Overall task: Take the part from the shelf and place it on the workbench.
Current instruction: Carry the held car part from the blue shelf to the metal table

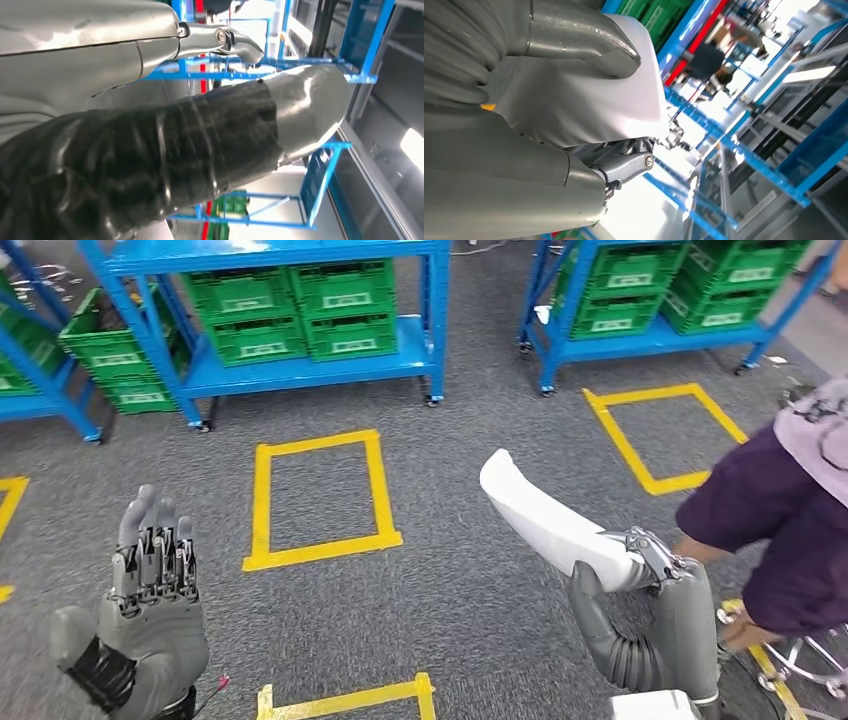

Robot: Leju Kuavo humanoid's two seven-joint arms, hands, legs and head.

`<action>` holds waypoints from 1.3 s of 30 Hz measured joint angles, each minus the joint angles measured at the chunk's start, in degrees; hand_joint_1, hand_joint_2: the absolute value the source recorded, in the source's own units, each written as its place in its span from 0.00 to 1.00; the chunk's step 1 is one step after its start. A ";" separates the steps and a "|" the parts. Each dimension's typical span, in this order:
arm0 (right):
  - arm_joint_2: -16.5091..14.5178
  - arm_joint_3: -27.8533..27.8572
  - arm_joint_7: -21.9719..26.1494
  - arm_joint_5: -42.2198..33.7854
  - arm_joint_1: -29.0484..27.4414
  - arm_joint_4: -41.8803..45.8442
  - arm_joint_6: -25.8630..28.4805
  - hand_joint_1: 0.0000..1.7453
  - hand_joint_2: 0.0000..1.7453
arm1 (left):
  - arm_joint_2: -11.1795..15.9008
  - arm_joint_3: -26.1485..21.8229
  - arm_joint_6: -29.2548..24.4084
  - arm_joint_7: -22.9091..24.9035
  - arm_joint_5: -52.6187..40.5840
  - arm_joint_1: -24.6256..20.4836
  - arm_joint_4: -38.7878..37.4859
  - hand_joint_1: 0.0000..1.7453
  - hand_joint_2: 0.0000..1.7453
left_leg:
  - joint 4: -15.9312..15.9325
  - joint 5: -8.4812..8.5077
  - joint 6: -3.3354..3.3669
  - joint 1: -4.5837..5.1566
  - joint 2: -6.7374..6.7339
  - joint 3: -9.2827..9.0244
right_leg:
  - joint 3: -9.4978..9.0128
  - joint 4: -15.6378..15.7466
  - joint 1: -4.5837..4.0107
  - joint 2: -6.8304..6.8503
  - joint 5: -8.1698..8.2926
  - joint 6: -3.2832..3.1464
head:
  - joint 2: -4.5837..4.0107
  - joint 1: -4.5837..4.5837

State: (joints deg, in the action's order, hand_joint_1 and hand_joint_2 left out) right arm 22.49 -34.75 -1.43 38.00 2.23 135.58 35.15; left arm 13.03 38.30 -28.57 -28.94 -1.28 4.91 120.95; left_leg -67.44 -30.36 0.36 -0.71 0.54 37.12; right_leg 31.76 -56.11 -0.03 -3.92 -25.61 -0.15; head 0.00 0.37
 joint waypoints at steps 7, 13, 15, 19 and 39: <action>0.07 -0.02 -0.12 0.22 0.07 0.10 -0.21 1.00 1.00 | -0.04 -0.05 0.01 -0.43 0.19 0.00 -0.05 0.00 0.00 | 10.28 3.33 1.95 -0.33 1.47 -5.29 | 2.48 -1.56 0.23 -2.38 -0.18 2.47 | 0.00 -0.20; 0.16 -0.06 -0.13 0.36 0.29 0.28 -0.27 1.00 1.00 | -0.08 -0.07 0.06 -0.54 0.27 0.24 -0.09 0.00 0.00 | 10.55 3.32 2.69 -0.02 -3.08 -5.17 | 9.82 -17.40 0.61 3.39 -6.62 3.44 | 0.00 -2.04; 0.16 -0.09 -0.13 0.38 0.30 0.30 -0.28 1.00 1.00 | -0.09 -0.07 0.07 -0.55 0.28 0.23 -0.10 0.00 0.00 | 10.54 3.23 2.60 0.08 -4.57 -5.23 | 6.34 -11.23 0.55 4.37 -3.58 3.12 | 0.00 -2.44; 0.17 -0.13 -0.25 0.83 0.41 0.52 -0.37 1.00 1.00 | -0.12 -0.07 0.10 -0.60 0.35 0.18 -0.07 0.00 0.00 | 10.54 2.86 1.71 0.51 -7.01 -5.69 | 0.53 -0.16 -0.45 7.91 -1.13 1.71 | 0.00 -2.62; 0.25 -0.49 -0.80 1.73 -0.23 0.98 -0.70 1.00 1.00 | -0.14 -0.21 -0.07 -0.72 0.74 0.39 -0.34 0.00 0.00 | 10.69 4.01 1.78 -0.85 1.14 -4.96 | 3.54 -4.70 1.12 -0.49 -2.65 3.53 | 0.00 -0.80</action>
State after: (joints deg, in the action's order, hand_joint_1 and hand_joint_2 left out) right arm 22.73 -35.24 -2.22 39.73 2.00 136.56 34.44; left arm 12.88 38.09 -28.63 -29.66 -0.54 5.29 120.61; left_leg -56.75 -26.35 2.13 -1.56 1.68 32.17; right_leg 35.29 -60.81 1.09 -4.41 -28.26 3.39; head 0.00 -0.43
